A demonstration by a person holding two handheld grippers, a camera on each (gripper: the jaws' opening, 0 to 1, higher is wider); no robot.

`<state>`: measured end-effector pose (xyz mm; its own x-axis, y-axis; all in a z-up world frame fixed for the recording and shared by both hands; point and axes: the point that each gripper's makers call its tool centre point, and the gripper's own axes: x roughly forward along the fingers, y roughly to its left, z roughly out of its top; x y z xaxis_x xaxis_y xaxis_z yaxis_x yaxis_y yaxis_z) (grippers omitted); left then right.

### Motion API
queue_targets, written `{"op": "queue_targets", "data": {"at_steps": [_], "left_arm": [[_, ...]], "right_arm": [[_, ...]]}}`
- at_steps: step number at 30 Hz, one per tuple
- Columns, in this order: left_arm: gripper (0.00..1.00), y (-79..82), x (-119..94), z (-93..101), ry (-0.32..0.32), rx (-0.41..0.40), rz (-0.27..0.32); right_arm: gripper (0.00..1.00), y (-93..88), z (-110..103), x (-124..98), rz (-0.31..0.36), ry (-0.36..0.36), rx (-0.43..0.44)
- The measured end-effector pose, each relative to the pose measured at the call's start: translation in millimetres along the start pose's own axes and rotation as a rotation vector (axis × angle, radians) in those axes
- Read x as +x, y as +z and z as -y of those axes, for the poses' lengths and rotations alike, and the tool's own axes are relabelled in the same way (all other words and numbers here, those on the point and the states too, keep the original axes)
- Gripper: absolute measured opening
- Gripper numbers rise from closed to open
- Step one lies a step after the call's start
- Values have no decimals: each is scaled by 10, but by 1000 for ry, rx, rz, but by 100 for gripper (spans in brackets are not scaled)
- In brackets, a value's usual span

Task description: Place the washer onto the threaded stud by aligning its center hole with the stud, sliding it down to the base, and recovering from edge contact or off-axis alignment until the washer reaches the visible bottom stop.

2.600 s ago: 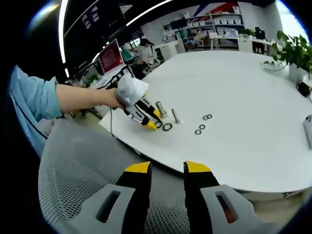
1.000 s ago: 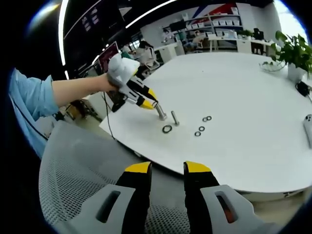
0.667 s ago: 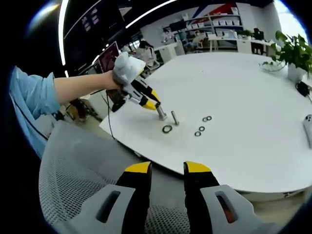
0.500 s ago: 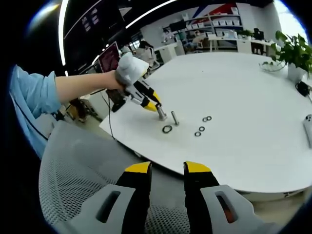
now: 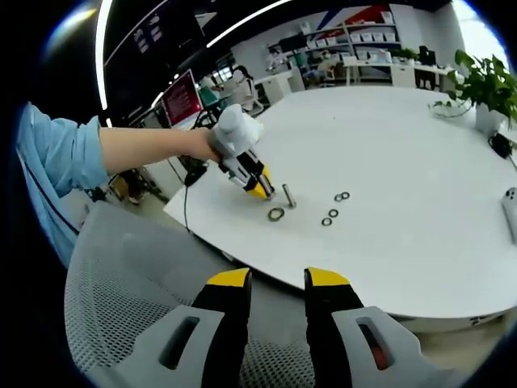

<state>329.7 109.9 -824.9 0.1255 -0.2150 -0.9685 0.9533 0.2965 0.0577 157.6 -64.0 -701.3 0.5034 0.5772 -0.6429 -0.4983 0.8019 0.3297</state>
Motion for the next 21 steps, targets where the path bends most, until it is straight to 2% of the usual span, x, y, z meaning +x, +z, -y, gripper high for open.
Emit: {"op": "queue_targets", "data": {"at_steps": [4, 5, 8, 10, 13, 21], "left_arm": [[19, 12, 1, 2, -14, -9, 10], [19, -4, -3, 27, -30, -47, 1], [20, -16, -4, 35, -39, -37, 13], [21, -39, -13, 38, -37, 36, 12], [17, -56, -76, 74, -23, 21, 15], [17, -129, -221, 86, -9, -32, 37]], "right_arm": [[28, -6, 3, 4, -5, 0, -3], [28, -8, 2, 5, -7, 0, -4], [28, -13, -3, 7, -11, 3, -7], [28, -18, -6, 9, -14, 6, -10], [28, -22, -12, 10, -16, 10, -13], [28, -27, -24, 12, -19, 17, -20]]}}
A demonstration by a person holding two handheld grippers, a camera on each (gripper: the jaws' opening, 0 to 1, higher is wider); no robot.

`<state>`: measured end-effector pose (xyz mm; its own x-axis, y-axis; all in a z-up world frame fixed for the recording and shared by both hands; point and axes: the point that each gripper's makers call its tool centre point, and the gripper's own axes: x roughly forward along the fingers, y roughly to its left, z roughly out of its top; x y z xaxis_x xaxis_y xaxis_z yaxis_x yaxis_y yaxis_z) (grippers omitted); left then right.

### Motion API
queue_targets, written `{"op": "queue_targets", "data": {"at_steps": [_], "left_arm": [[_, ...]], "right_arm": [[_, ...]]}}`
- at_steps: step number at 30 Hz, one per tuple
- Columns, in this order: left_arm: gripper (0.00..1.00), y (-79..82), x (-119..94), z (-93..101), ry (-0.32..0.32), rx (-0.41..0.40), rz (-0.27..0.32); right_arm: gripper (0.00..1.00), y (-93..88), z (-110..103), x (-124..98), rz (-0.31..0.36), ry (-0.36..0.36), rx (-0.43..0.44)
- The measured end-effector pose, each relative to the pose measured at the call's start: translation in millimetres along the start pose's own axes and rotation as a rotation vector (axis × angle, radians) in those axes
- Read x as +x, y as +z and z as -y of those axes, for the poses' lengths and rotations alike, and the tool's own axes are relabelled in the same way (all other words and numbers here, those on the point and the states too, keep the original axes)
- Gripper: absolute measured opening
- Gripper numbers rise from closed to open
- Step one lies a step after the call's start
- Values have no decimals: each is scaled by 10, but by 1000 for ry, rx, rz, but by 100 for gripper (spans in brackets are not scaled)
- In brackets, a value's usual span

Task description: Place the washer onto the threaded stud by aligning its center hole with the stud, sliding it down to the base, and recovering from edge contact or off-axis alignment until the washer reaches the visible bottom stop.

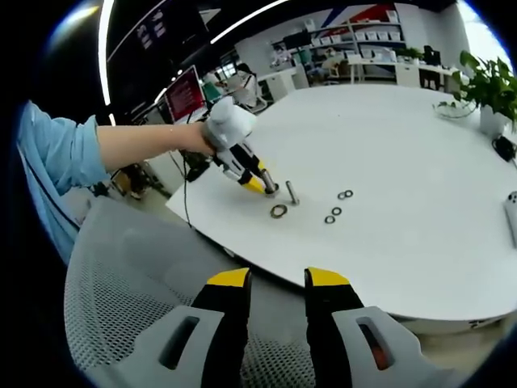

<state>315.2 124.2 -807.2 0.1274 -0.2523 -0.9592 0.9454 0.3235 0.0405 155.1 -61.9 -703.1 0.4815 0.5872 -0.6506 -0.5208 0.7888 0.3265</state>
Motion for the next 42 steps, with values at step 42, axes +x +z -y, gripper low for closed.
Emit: {"op": "queue_targets", "data": {"at_steps": [42], "left_arm": [[21, 290, 257, 527, -77, 56, 32]], "right_arm": [[28, -25, -24, 6, -18, 15, -17]]}}
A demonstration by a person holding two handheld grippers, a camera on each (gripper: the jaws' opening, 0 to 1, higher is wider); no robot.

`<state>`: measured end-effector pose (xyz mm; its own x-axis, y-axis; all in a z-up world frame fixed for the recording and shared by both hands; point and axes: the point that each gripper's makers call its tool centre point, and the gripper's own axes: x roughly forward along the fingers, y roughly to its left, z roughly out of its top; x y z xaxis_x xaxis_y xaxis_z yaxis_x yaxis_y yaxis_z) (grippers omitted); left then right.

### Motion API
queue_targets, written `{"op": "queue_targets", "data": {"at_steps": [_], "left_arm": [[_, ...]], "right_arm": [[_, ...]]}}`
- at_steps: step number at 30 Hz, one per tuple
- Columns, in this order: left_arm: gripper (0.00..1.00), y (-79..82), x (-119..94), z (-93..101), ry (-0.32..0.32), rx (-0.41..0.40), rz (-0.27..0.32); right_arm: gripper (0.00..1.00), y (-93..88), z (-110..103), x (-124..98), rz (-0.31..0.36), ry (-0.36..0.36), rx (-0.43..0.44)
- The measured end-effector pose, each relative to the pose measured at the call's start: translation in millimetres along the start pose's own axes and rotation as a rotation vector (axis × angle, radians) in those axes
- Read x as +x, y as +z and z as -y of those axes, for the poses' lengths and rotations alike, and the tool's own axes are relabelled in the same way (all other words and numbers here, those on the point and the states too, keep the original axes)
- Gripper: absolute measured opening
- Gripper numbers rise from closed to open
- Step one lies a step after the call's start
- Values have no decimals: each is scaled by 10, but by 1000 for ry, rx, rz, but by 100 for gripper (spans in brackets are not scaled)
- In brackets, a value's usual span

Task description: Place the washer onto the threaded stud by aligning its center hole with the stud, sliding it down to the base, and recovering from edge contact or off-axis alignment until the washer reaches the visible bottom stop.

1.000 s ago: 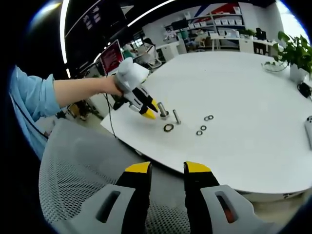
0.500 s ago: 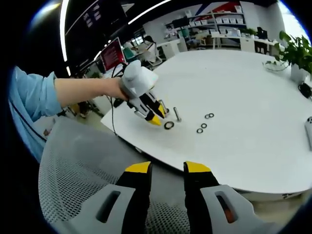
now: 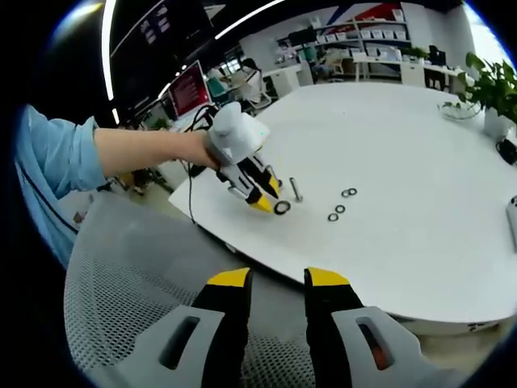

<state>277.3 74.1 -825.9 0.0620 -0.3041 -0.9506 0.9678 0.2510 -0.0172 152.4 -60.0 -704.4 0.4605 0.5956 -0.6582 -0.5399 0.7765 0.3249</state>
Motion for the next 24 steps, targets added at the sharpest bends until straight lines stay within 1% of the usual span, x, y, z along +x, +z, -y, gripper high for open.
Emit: {"op": "queue_targets", "data": {"at_steps": [3, 7, 10, 11, 14, 16, 18, 24], "left_arm": [[23, 29, 27, -14, 2, -4, 3], [27, 13, 105, 0, -7, -10, -10], [26, 0, 144, 5, -8, -7, -14], [25, 21, 136, -14, 0, 1, -2], [25, 24, 134, -13, -4, -15, -4], [24, 24, 140, -23, 4, -3, -7], [23, 16, 142, -33, 27, 38, -14], [21, 29, 141, -8, 16, 48, -1]], "right_arm": [[28, 4, -4, 0, 1, 2, -2], [28, 7, -3, -1, 5, 2, -1], [28, 11, -2, -2, 8, 1, 1], [28, 11, -3, -2, 9, 1, 2], [28, 14, -2, -2, 11, 0, 2], [28, 15, -2, -2, 12, 0, 3], [28, 19, 0, -3, 15, -2, 5], [28, 22, 5, 0, 15, -5, 6]]}}
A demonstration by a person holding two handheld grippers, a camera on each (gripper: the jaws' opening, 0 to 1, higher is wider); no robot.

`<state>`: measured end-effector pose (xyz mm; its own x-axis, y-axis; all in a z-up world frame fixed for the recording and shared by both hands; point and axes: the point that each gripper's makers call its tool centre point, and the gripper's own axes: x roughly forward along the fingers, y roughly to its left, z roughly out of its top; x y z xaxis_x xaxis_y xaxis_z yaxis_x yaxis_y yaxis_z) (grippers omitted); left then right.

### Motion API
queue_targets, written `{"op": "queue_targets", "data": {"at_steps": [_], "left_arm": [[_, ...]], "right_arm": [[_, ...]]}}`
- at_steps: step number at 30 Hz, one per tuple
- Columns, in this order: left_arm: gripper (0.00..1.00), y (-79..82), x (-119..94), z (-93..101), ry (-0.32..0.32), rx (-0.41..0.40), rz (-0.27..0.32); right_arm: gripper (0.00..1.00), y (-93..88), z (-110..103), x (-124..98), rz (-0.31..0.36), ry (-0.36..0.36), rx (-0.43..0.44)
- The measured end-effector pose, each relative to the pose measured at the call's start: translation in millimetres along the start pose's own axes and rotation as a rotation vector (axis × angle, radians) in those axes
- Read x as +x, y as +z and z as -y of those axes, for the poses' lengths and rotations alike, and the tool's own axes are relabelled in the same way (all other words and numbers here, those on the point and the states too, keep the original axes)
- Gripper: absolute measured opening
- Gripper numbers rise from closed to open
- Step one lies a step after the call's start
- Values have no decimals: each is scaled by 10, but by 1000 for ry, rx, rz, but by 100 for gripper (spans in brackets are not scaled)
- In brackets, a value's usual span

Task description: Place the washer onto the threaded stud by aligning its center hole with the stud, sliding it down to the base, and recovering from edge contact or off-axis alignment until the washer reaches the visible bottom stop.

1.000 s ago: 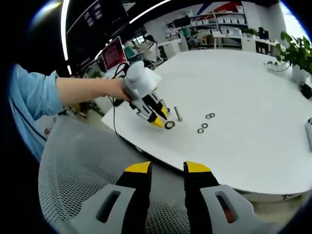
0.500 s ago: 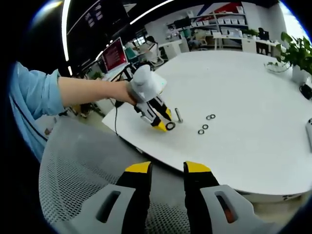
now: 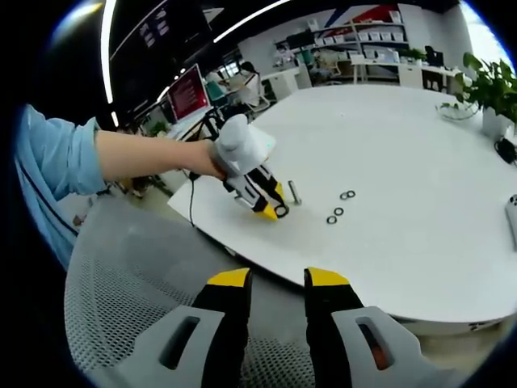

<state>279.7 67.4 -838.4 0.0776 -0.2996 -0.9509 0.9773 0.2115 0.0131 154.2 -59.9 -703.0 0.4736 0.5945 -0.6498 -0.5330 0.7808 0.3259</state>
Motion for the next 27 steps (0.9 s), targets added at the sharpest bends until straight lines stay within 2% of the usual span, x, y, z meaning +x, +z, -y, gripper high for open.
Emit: {"op": "queue_targets", "data": {"at_steps": [12, 20, 27], "left_arm": [[19, -2, -54, 3, 63, 15, 4], [19, 44, -279, -12, 75, -14, 38], [19, 36, -561, -137, 117, -42, 70]], "right_arm": [[28, 6, 8, -5, 6, -5, 6], [28, 6, 9, -4, 4, -5, 3], [28, 7, 11, -6, 5, -5, 3]]}}
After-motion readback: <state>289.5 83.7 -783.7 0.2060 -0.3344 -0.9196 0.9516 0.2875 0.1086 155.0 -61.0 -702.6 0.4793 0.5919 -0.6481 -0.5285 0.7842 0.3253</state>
